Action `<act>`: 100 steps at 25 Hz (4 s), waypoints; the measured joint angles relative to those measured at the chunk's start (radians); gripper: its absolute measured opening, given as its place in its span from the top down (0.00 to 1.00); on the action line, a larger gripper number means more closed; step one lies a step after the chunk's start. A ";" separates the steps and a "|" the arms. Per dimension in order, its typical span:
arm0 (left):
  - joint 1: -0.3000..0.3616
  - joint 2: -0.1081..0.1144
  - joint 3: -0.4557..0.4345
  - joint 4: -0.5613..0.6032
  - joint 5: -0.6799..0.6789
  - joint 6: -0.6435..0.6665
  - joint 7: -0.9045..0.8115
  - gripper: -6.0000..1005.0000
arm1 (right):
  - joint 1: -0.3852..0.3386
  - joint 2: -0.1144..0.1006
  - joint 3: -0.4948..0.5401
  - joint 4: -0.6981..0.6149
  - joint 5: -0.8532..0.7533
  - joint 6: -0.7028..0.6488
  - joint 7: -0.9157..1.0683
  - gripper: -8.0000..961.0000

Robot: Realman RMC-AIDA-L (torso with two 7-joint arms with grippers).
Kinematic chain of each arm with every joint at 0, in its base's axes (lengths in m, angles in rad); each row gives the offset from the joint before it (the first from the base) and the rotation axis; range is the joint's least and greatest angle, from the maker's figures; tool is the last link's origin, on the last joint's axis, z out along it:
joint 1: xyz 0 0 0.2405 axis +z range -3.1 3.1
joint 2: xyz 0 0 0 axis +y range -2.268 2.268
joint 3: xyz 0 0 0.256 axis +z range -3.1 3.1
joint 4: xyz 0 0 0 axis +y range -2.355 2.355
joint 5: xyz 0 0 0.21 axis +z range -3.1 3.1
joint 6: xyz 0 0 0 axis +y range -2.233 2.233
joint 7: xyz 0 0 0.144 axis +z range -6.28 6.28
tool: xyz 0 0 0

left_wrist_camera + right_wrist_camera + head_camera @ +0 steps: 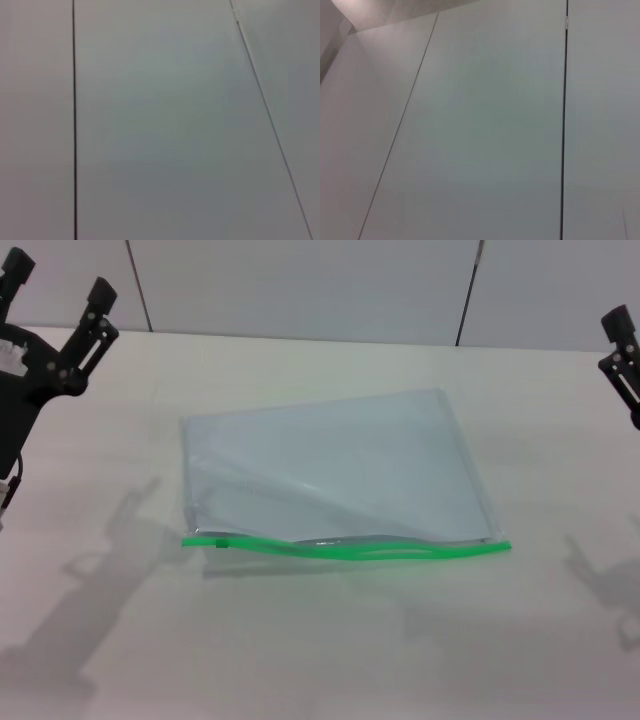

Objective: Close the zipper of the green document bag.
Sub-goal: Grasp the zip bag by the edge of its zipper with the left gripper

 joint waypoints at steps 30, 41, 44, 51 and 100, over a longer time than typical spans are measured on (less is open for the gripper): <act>0.049 -0.006 -0.001 -0.106 0.758 -0.167 0.481 0.15 | -0.001 0.000 -0.009 -0.005 0.006 0.006 0.000 0.08; 0.095 0.001 -0.017 -0.134 0.650 -0.179 0.582 0.16 | -0.007 0.000 -0.006 -0.008 0.008 0.008 0.000 0.08; 0.089 0.002 -0.017 -0.142 0.633 -0.208 0.583 0.16 | -0.007 0.000 -0.009 -0.008 0.008 0.009 -0.001 0.08; 0.056 0.002 -0.017 -0.142 0.590 -0.297 0.637 0.17 | -0.007 0.000 -0.010 -0.008 0.008 0.008 -0.001 0.08; -0.121 -0.001 -0.015 -0.064 0.626 -0.570 0.775 0.92 | 0.092 -0.003 -0.150 -0.016 -0.002 0.110 -0.009 0.08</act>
